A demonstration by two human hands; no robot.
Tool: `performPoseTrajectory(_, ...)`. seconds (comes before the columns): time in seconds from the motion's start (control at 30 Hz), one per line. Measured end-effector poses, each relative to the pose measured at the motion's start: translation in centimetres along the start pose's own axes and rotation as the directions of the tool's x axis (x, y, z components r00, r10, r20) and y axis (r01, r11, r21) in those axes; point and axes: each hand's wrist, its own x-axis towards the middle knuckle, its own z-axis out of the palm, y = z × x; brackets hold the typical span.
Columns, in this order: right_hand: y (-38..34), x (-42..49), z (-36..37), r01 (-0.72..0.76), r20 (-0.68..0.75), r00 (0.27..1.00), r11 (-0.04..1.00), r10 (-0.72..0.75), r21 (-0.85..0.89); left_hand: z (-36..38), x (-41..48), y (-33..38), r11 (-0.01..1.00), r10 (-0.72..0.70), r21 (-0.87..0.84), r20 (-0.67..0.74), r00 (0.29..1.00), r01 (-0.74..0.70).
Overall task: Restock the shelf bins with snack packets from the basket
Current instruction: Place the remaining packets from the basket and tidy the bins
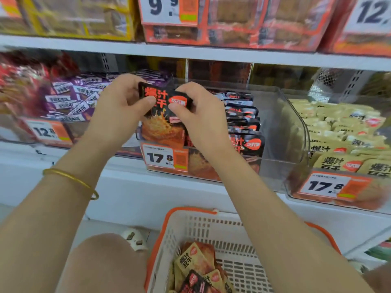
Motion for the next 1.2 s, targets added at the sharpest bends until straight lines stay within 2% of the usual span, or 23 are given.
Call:
performPoseTrajectory(0.2,-0.2,1.0,0.7,0.030,-0.020,0.999,0.999,-0.031,-0.014,-0.2,0.5,-0.2,0.999,0.042,-0.018,-0.087,0.995,-0.043)
performPoseTrajectory(0.37,0.7,0.4,1.1,0.042,0.105,0.994,0.976,-0.020,-0.215,0.3,-0.1,-1.5,0.993,-0.117,-0.008,-0.008,0.993,0.117)
performPoseTrajectory(0.47,0.8,0.5,0.9,0.104,0.127,0.989,0.950,-0.069,-0.294,0.7,-0.2,-2.1,0.994,-0.114,-0.010,-0.062,0.992,0.113)
performPoseTrajectory(0.53,0.5,0.9,0.8,0.102,0.128,0.990,0.950,-0.067,-0.295,0.7,0.3,-2.4,0.992,-0.059,0.101,-0.104,0.993,0.070)
performPoseTrajectory(0.67,0.7,1.1,0.8,0.062,0.200,0.980,0.915,0.021,-0.400,0.9,0.5,-3.9,0.936,0.024,0.352,-0.054,0.998,-0.004)
performPoseTrajectory(0.8,1.2,1.0,1.2,0.125,0.280,0.959,0.833,0.038,-0.539,1.4,0.2,-6.5,0.835,-0.009,0.548,-0.080,0.997,0.052)
performPoseTrajectory(0.97,1.6,0.2,2.5,0.236,0.350,0.937,0.724,0.008,-0.649,1.8,-1.0,-8.8,0.754,-0.074,0.648,-0.080,0.994,0.108)
performPoseTrajectory(1.07,1.3,-0.7,2.2,0.265,0.283,0.954,0.703,-0.094,-0.660,1.6,-2.2,-7.7,0.747,0.056,0.659,-0.190,0.980,0.085)
performPoseTrajectory(1.13,1.4,-2.1,0.7,0.240,0.107,0.970,0.769,-0.221,-0.593,1.7,-3.6,-5.7,0.767,0.211,0.641,-0.263,0.941,0.007)
performPoseTrajectory(1.2,1.9,-4.9,-1.1,0.225,-0.057,0.959,0.872,-0.276,-0.435,3.0,-6.0,-3.5,0.790,0.337,0.590,-0.188,0.923,-0.168)
